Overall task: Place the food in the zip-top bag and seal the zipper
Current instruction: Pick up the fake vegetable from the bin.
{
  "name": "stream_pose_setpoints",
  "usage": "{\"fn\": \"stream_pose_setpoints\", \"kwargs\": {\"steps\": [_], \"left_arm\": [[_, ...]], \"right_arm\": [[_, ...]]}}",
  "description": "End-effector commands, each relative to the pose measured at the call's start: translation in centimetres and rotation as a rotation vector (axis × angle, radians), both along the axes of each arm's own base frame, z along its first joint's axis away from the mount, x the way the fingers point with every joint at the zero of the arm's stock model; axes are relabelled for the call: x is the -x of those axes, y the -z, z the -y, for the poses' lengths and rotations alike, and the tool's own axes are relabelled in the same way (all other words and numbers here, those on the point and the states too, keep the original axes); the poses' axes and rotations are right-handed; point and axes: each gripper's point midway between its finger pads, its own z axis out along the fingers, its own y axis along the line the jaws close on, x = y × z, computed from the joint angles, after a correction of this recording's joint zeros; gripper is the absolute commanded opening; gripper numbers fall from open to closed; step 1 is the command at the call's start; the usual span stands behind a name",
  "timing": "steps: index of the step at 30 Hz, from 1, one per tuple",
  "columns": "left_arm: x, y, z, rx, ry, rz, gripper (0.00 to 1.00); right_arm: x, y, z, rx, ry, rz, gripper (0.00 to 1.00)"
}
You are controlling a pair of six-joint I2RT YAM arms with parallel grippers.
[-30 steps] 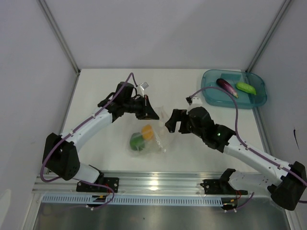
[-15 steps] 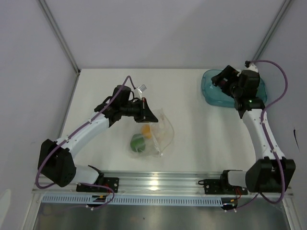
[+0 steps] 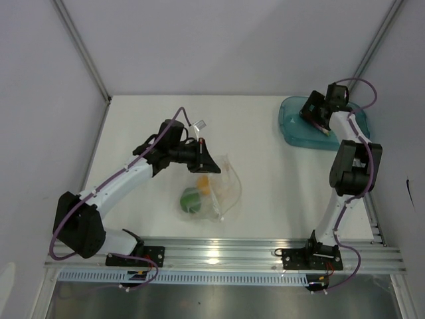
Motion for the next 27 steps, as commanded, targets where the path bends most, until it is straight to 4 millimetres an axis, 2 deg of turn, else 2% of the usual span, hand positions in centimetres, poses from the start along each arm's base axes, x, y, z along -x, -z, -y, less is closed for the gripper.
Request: {"fn": "stream_pose_setpoints", "kwargs": {"steps": [1,2,3,5,7,8,9,12,13,15,17,19,20,27], "left_arm": [[-0.1,-1.7,0.7,0.036,0.033,0.040,0.01],[0.0,-1.5,0.6,0.034,0.031,0.032,0.01],[-0.1,-1.5,0.7,0.036,0.031,0.031,0.01],[0.1,-1.5,0.7,0.041,0.033,0.023,0.01],[0.1,-1.5,0.8,0.043,0.034,0.021,0.01],[0.1,-1.5,0.8,0.043,0.037,0.018,0.00],[0.1,-1.3,0.8,0.039,0.038,0.014,0.01],[0.1,-1.3,0.8,0.038,0.044,0.008,0.01],[0.0,-1.2,0.8,0.039,0.044,0.008,0.01],[0.1,-1.1,1.0,0.041,0.053,0.002,0.01],[0.0,-0.9,1.1,0.039,0.056,-0.004,0.01],[0.0,-0.8,1.2,0.041,0.063,-0.009,0.01],[-0.1,-0.9,1.2,0.042,0.064,-0.008,0.01],[-0.1,-0.4,1.4,0.039,0.084,-0.023,0.01]], "right_arm": [[-0.3,2.4,2.4,0.145,-0.048,-0.106,0.99],[-0.6,2.8,2.9,0.169,-0.053,-0.120,0.99],[-1.3,2.0,3.6,0.216,-0.066,-0.108,0.99],[-1.8,3.0,4.7,0.255,-0.073,-0.137,0.99],[-2.7,2.2,5.5,0.282,-0.093,-0.117,0.99],[-3.0,2.8,6.4,0.278,-0.089,-0.127,0.99],[-3.8,1.6,6.9,0.280,-0.086,-0.098,1.00],[-4.4,1.9,7.6,0.266,-0.096,-0.107,0.99],[-5.0,1.2,7.4,0.263,-0.106,-0.079,0.99],[-5.7,1.7,7.1,0.267,-0.122,-0.074,0.99],[-6.3,1.3,7.3,0.290,-0.124,-0.067,0.99],[-6.6,2.4,7.1,0.300,-0.136,-0.092,0.99],[-6.8,2.1,7.0,0.307,-0.141,-0.083,0.99],[-7.0,4.0,4.8,0.316,-0.228,-0.096,1.00]]}}
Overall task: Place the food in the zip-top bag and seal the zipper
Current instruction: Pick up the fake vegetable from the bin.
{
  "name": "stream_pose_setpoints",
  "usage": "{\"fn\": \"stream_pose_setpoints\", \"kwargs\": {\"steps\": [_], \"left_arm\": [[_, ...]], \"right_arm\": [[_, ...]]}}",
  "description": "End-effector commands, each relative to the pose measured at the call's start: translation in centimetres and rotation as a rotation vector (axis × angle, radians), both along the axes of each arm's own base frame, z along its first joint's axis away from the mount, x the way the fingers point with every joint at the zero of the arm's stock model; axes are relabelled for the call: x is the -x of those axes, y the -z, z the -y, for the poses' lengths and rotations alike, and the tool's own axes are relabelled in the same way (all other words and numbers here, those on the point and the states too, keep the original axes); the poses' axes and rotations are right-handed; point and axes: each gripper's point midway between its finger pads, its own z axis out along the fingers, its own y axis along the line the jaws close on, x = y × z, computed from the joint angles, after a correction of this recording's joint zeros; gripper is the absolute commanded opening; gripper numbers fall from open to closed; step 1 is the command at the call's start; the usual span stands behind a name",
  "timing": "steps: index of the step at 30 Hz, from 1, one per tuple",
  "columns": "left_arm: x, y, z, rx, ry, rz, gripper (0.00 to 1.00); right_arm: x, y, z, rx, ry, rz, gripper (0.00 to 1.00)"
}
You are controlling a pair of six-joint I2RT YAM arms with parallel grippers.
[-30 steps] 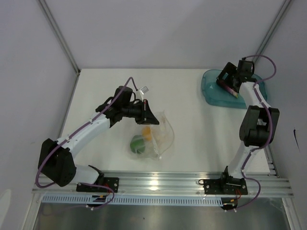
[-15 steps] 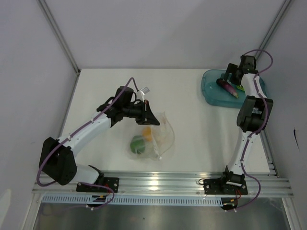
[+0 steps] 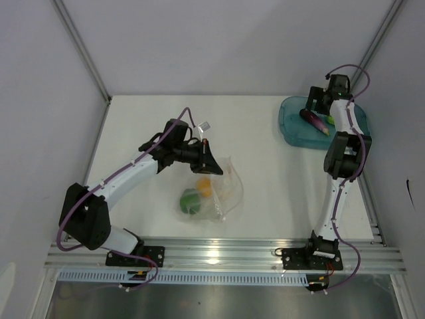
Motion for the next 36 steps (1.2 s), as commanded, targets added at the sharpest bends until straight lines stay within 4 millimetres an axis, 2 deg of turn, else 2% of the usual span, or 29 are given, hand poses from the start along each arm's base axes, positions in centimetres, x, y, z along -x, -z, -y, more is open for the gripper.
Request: {"fn": "stream_pose_setpoints", "kwargs": {"steps": [1,5,13,16,19,22,25,28,29,30,33,34,35,36], "left_arm": [[0.0,-1.6,0.7,0.040,0.045,0.038,0.00],[0.0,-1.3,0.7,0.036,0.051,0.030,0.01],[0.1,-0.9,0.6,0.027,0.054,0.025,0.01],[0.0,-0.9,0.6,0.029,0.051,0.022,0.01],[0.0,-0.9,0.6,0.028,0.047,0.022,0.01],[-0.1,-1.1,0.6,0.029,0.044,0.024,0.01],[-0.1,-1.2,0.6,0.031,0.038,0.024,0.01],[0.0,-1.3,0.6,0.033,0.035,0.024,0.01],[0.0,-1.5,0.5,0.033,0.032,0.029,0.01],[0.1,-1.4,0.5,0.031,0.031,0.027,0.00],[0.2,-1.6,0.4,0.032,0.028,0.031,0.00],[0.2,-1.6,0.3,0.031,0.026,0.030,0.00],[0.2,-1.7,0.3,0.033,0.024,0.033,0.01],[0.2,-1.8,0.3,0.035,0.023,0.034,0.01]], "right_arm": [[-0.5,0.7,-1.0,0.015,-0.057,0.001,0.99],[-0.3,3.1,-0.9,0.019,-0.050,-0.036,0.99],[0.6,5.8,-0.3,0.060,-0.059,-0.101,0.99],[1.0,6.6,0.0,0.059,-0.057,-0.122,0.98],[1.1,6.4,-0.2,0.046,-0.060,-0.125,0.96],[1.3,6.7,-0.7,0.022,-0.064,-0.137,0.91],[1.6,7.4,-1.0,-0.009,-0.055,-0.149,0.82],[1.8,7.9,-1.0,-0.021,-0.045,-0.161,0.58],[1.8,7.9,-1.1,-0.022,-0.046,-0.164,0.43],[1.8,8.0,-1.2,-0.020,-0.046,-0.166,0.39],[2.0,7.4,-1.5,-0.030,-0.044,-0.155,0.11],[1.9,7.1,-1.7,-0.038,-0.047,-0.143,0.08],[1.2,4.9,-2.1,-0.045,-0.057,-0.076,0.08],[1.6,5.0,-2.4,-0.054,-0.060,-0.076,0.08]]}}
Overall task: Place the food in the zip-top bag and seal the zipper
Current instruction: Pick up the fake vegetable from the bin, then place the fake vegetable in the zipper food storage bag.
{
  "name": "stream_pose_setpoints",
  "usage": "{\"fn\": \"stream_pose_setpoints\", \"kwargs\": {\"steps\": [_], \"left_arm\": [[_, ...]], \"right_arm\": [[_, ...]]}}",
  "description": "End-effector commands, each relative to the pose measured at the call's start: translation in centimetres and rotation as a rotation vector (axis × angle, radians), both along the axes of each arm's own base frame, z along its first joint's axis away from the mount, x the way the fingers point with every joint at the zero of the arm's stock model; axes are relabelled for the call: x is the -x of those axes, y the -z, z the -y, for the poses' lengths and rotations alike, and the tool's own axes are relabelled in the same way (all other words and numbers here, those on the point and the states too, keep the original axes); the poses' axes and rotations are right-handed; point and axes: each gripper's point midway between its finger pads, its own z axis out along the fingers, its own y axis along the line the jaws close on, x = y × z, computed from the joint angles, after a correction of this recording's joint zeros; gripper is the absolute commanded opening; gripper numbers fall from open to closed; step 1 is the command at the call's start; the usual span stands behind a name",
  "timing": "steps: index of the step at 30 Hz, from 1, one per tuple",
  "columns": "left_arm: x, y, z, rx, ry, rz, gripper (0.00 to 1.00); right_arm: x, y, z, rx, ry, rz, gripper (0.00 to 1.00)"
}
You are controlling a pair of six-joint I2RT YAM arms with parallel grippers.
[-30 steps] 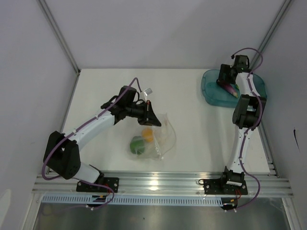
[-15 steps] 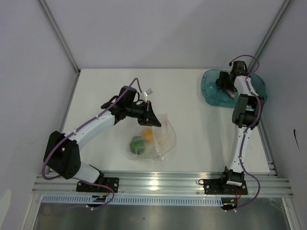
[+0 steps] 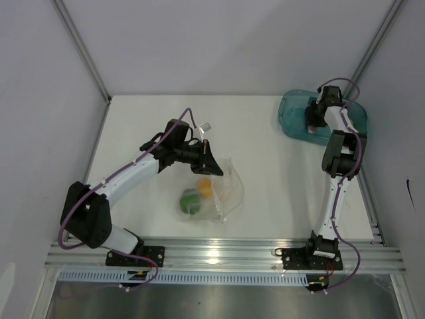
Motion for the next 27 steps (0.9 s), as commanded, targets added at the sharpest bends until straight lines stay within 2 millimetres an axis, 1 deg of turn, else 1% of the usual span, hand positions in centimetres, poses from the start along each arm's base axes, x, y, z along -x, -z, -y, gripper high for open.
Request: {"fn": "stream_pose_setpoints", "kwargs": {"steps": [1,2,5,6,7,8,9,10,11,12,13,14,15,16,17,18,19,20,21,22,23,24,25,26,27], "left_arm": [[0.0,-2.2,0.2,0.036,0.003,0.052,0.01],[0.0,-2.3,0.3,0.039,0.002,0.050,0.01],[-0.1,-2.7,0.2,0.046,-0.004,0.064,0.01],[0.1,-2.8,0.1,0.046,-0.007,0.066,0.00],[0.0,-3.0,0.2,0.048,-0.007,0.070,0.01],[0.1,-3.0,0.1,0.048,-0.007,0.069,0.01],[0.2,-3.0,0.1,0.049,-0.005,0.068,0.01],[0.3,-3.3,0.1,0.055,-0.006,0.075,0.01],[0.4,-3.2,0.1,0.058,-0.010,0.072,0.00],[0.4,-3.5,0.0,0.064,-0.010,0.080,0.01],[0.6,-3.7,0.0,0.071,-0.010,0.086,0.00],[0.7,-3.7,-0.1,0.073,-0.013,0.087,0.00],[0.7,-3.6,-0.1,0.072,-0.015,0.086,0.01],[0.8,-3.7,-0.2,0.076,-0.014,0.091,0.01],[0.9,-3.6,-0.2,0.077,-0.013,0.091,0.01],[1.0,-3.6,-0.2,0.079,-0.011,0.090,0.01],[1.0,-3.5,-0.2,0.079,-0.007,0.089,0.01],[1.0,-3.6,-0.1,0.080,-0.007,0.092,0.01],[1.0,-3.7,-0.1,0.080,-0.006,0.095,0.01],[0.9,-3.7,-0.1,0.081,-0.004,0.099,0.01],[0.8,-3.8,-0.1,0.082,-0.003,0.104,0.01],[0.6,-4.0,0.0,0.083,-0.005,0.112,0.01],[0.5,-4.0,0.0,0.080,-0.006,0.116,0.01],[0.4,-4.1,0.1,0.080,-0.007,0.120,0.01],[0.3,-4.2,0.1,0.082,-0.007,0.126,0.01]], "right_arm": [[-0.2,-3.2,-1.2,-0.044,0.003,0.087,0.08],[-0.8,-5.5,-1.6,-0.047,-0.002,0.147,0.08],[-1.3,-8.9,-2.4,-0.068,0.009,0.219,0.06],[-1.3,-11.3,-2.8,-0.066,0.004,0.262,0.06],[-1.2,-12.6,-3.2,-0.068,-0.001,0.284,0.06],[-1.0,-13.8,-3.5,-0.069,0.000,0.299,0.06],[-0.7,-16.3,-4.3,-0.065,-0.011,0.338,0.06],[-0.4,-17.6,-4.7,-0.065,-0.015,0.356,0.06],[0.2,-18.1,-5.1,-0.067,-0.016,0.357,0.06],[0.9,-20.8,-6.0,-0.061,-0.026,0.399,0.06],[1.6,-21.5,-6.2,-0.050,-0.013,0.400,0.04],[2.4,-21.6,-6.6,-0.061,0.002,0.393,0.02],[3.6,-24.2,-7.5,-0.073,-0.001,0.432,0.01],[4.5,-25.1,-8.5,-0.097,-0.019,0.441,0.01],[5.8,-24.5,-9.2,-0.113,-0.024,0.420,0.01],[6.8,-25.1,-10.0,-0.140,-0.018,0.429,0.00],[8.7,-28.1,-11.4,-0.167,-0.048,0.493,0.00],[10.0,-28.6,-13.2,-0.191,-0.082,0.499,0.00],[11.5,-26.9,-14.2,-0.238,-0.071,0.459,0.00],[13.8,-29.5,-16.4,-0.299,-0.134,0.519,0.00],[15.1,-29.6,-17.7,-0.348,-0.162,0.524,0.00],[16.8,-27.2,-19.0,-0.423,-0.169,0.469,0.00],[18.2,-27.5,-20.6,-0.486,-0.221,0.468,0.00],[20.2,-28.9,-21.9,-0.526,-0.254,0.492,0.00],[21.3,-28.6,-22.8,-0.563,-0.269,0.473,0.00]]}}
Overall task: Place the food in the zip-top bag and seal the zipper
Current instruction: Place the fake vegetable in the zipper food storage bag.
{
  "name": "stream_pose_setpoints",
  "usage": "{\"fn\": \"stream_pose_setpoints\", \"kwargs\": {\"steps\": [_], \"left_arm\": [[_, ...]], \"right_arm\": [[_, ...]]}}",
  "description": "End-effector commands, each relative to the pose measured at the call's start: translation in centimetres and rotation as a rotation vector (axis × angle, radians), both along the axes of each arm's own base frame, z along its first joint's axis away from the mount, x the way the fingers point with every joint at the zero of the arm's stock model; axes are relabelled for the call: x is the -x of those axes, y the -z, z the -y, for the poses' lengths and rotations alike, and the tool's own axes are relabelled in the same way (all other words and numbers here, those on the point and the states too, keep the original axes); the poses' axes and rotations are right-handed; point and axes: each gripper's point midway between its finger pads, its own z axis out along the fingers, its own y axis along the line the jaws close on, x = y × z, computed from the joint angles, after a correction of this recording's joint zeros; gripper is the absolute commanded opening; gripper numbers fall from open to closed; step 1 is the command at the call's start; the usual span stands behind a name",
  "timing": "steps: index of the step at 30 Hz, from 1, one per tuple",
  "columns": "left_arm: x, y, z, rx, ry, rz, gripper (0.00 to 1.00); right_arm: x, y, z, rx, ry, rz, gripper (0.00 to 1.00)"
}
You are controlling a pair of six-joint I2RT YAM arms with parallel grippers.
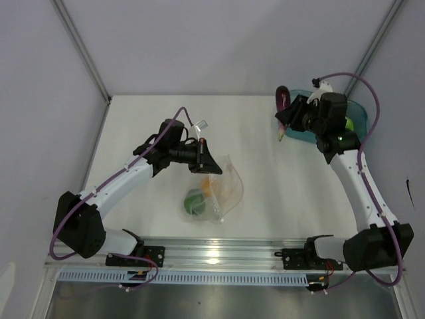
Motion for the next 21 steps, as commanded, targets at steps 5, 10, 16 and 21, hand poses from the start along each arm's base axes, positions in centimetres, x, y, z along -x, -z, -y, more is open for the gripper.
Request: {"fn": "stream_pose_setpoints", "kwargs": {"steps": [5,10,16,21], "left_arm": [[-0.7,-1.9,0.8,0.047,0.011,0.073,0.01],[-0.5,-1.8,0.8,0.053,0.016,0.071,0.01],[-0.4,-1.2,0.8,0.049,0.027,0.064,0.01],[-0.5,-1.1,0.9,0.046,0.028,0.061,0.00]], "right_arm": [[9.2,-0.2,-9.1,-0.286,-0.307,-0.112,0.00],[15.0,0.1,-11.5,-0.336,-0.383,-0.151,0.00],[19.7,1.3,-13.9,-0.492,-0.500,-0.213,0.00],[20.4,2.2,-14.1,-0.498,-0.486,-0.245,0.00]]}}
